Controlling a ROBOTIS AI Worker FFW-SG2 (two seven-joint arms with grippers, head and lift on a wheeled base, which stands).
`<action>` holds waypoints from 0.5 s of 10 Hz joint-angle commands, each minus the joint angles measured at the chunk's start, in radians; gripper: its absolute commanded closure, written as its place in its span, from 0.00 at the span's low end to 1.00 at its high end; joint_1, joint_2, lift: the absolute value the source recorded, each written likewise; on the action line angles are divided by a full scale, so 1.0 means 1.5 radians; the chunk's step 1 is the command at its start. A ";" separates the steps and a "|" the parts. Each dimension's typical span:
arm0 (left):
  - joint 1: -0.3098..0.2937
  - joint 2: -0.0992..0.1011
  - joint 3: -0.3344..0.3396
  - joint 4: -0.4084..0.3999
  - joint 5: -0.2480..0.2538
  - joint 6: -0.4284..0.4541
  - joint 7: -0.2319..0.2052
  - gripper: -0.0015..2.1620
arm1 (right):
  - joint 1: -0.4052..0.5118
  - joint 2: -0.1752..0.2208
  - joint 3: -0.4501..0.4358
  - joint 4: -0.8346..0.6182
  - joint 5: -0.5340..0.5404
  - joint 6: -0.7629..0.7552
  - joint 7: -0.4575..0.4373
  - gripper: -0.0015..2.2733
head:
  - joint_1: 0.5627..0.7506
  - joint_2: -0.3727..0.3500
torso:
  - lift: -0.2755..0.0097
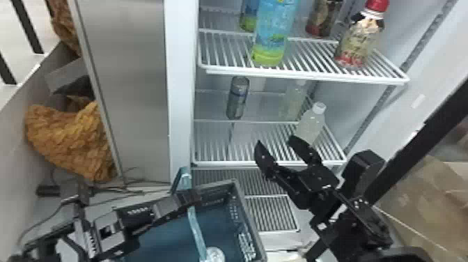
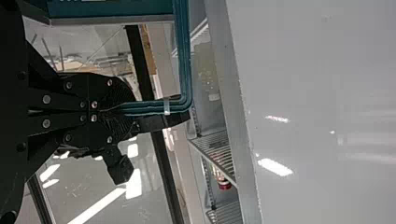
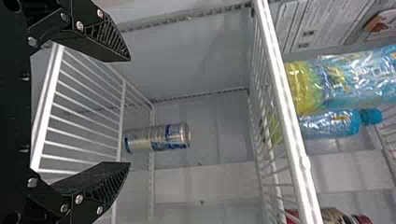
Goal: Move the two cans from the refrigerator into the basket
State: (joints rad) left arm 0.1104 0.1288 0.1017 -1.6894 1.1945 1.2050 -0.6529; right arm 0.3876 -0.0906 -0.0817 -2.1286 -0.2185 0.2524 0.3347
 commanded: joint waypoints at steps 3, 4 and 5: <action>0.000 0.000 0.000 0.000 0.000 0.000 0.001 0.56 | -0.033 0.002 -0.001 0.041 0.003 -0.011 -0.021 0.12 | 0.70 0.20 | 0.20; 0.000 0.000 -0.001 0.000 0.000 0.000 0.000 0.56 | -0.056 0.002 -0.001 0.062 0.005 -0.013 -0.022 0.12 | 0.70 0.20 | 0.20; -0.002 0.000 -0.003 0.000 0.000 0.000 0.001 0.56 | -0.078 0.002 0.001 0.088 0.007 -0.023 -0.022 0.12 | 0.70 0.20 | 0.20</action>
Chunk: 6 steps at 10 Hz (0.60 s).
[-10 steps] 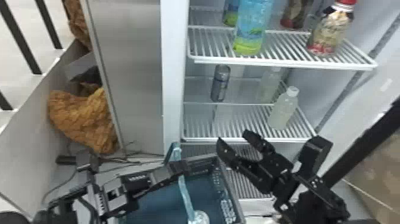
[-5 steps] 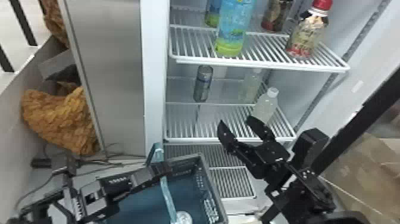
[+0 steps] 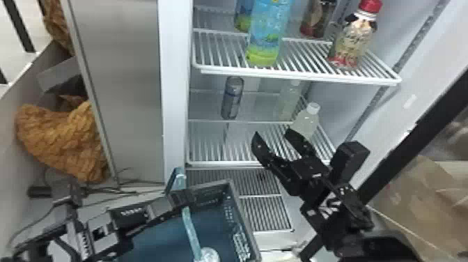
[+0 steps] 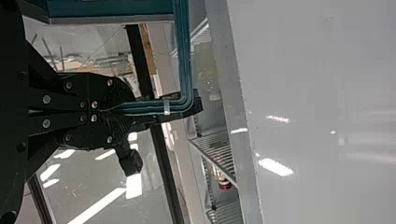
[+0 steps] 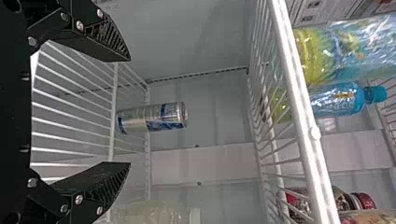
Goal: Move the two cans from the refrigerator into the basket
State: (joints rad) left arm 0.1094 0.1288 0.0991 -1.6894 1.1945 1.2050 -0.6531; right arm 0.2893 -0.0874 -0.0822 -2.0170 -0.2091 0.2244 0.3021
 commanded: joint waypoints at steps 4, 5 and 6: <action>-0.001 0.001 -0.001 0.000 0.000 0.000 0.000 0.56 | -0.091 0.002 0.018 0.105 0.014 -0.027 -0.013 0.12 | 0.70 0.20 | 0.20; -0.001 0.001 -0.001 0.000 0.000 0.002 0.000 0.56 | -0.113 0.002 0.024 0.130 0.020 -0.027 -0.014 0.12 | 0.70 0.21 | 0.20; -0.001 0.001 -0.001 0.000 0.000 0.002 0.001 0.56 | -0.132 0.002 0.032 0.148 0.028 -0.027 -0.018 0.11 | 0.70 0.22 | 0.20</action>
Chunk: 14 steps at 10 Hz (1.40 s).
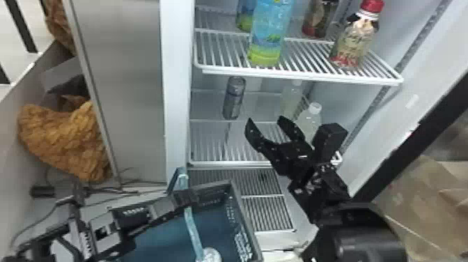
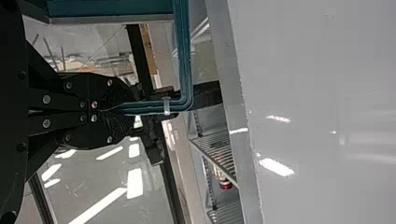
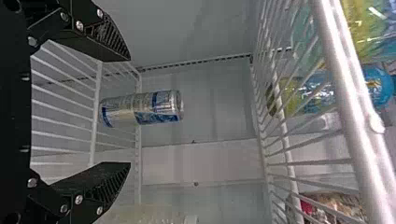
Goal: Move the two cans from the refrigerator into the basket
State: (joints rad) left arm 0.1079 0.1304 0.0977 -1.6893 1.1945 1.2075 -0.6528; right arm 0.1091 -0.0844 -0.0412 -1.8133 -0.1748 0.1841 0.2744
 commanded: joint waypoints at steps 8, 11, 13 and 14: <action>-0.005 0.007 -0.003 0.000 0.003 0.002 0.001 0.56 | -0.145 0.000 0.061 0.166 0.029 -0.005 -0.038 0.11 | 0.70 0.26 | 0.20; -0.003 0.007 -0.001 0.001 0.005 0.002 0.001 0.56 | -0.174 0.001 0.079 0.200 0.038 -0.005 -0.059 0.11 | 0.70 0.29 | 0.20; -0.002 0.007 0.000 0.001 0.005 0.002 0.001 0.56 | -0.202 0.005 0.082 0.244 0.050 -0.005 -0.065 0.11 | 0.70 0.30 | 0.20; -0.002 0.007 0.000 0.000 0.005 0.002 0.001 0.56 | -0.212 0.006 0.082 0.261 0.055 -0.005 -0.069 0.11 | 0.70 0.31 | 0.20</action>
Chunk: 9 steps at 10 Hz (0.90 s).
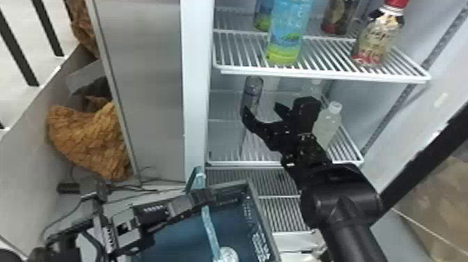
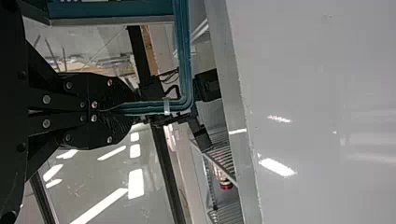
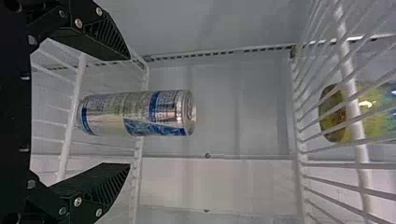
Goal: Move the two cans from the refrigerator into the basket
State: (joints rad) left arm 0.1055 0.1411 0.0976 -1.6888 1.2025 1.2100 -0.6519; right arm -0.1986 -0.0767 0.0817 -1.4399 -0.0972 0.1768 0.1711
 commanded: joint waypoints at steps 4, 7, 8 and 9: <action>-0.002 0.000 0.000 0.001 0.000 0.000 0.000 0.56 | -0.067 0.005 0.005 0.087 0.026 0.000 -0.011 0.11 | 0.70 0.30 | 0.20; 0.000 0.001 0.000 -0.001 0.000 0.000 0.000 0.56 | -0.098 0.008 0.019 0.133 0.032 0.000 -0.026 0.11 | 0.70 0.31 | 0.20; -0.002 0.001 0.000 0.001 0.000 0.000 0.000 0.56 | -0.107 0.009 0.024 0.148 0.032 -0.002 -0.030 0.11 | 0.70 0.31 | 0.20; -0.002 0.001 0.000 0.001 -0.001 0.000 0.000 0.56 | -0.116 0.009 0.032 0.164 0.032 -0.010 -0.036 0.11 | 0.70 0.31 | 0.20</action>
State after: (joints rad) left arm 0.1034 0.1426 0.0977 -1.6880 1.2013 1.2099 -0.6519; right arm -0.3632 -0.0631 0.1220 -1.2097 -0.0499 0.1685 0.1172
